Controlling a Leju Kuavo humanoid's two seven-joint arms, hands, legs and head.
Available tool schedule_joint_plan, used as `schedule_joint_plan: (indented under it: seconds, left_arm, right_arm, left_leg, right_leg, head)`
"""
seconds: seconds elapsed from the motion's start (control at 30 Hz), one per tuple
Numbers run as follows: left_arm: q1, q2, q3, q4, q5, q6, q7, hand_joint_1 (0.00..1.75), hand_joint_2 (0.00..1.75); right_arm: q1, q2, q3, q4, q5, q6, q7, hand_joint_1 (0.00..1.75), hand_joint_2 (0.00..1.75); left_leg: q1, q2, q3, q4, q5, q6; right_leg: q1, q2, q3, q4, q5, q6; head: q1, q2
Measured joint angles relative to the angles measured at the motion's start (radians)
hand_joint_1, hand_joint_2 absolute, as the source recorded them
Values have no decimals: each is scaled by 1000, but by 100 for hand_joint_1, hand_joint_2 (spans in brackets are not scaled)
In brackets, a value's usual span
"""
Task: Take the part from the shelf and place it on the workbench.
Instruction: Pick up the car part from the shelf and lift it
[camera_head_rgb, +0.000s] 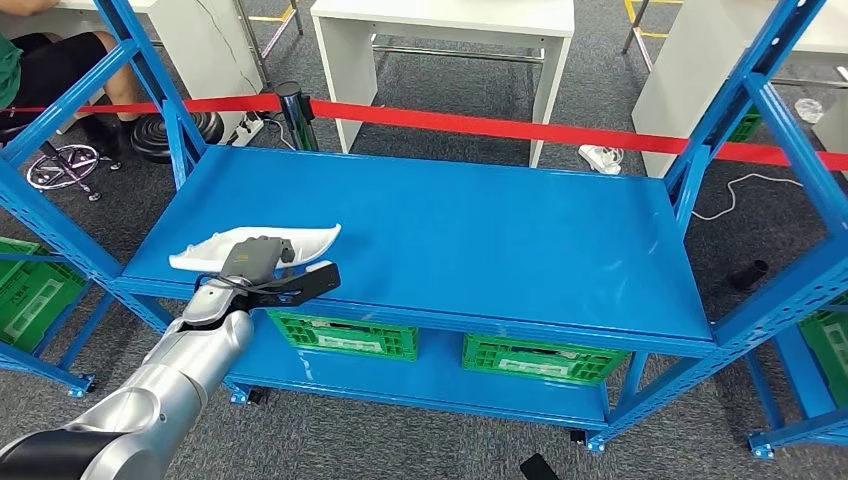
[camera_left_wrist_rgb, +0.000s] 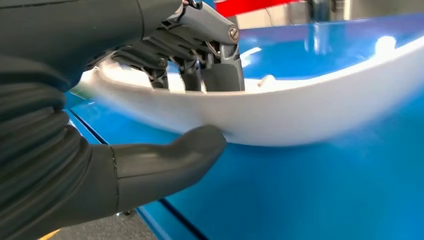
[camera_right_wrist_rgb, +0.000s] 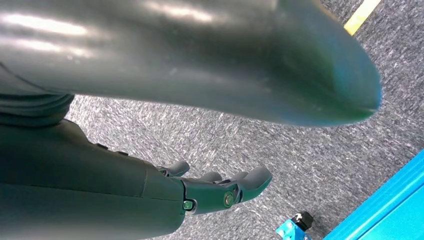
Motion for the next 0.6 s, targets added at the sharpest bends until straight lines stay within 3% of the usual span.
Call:
schedule_joint_plan:
  seconds: [0.23,0.43,0.6]
  left_arm:
    - [-2,-1,15,-2,15,15,-7,171,175]
    - [-1,-8,40,-2,67,35,-104,171,175]
    - [-1,-10,47,-2,70,33,-106,171,175]
  right_arm:
    - [0,0,-1,0,-3,3,11,0,0]
    - [1,0,-1,0,-6,2,2,0,0]
    - [1,0,-2,0,-6,0,-5,0,0]
  left_leg:
    - [0,0,0,0,0,0]
    - [0,0,0,0,0,0]
    - [0,0,0,0,0,0]
  right_leg:
    - [0,0,0,0,0,0]
    - [0,0,0,0,0,0]
    - [0,0,0,0,0,0]
  head:
    - [0,0]
    - [0,0]
    - [0,0]
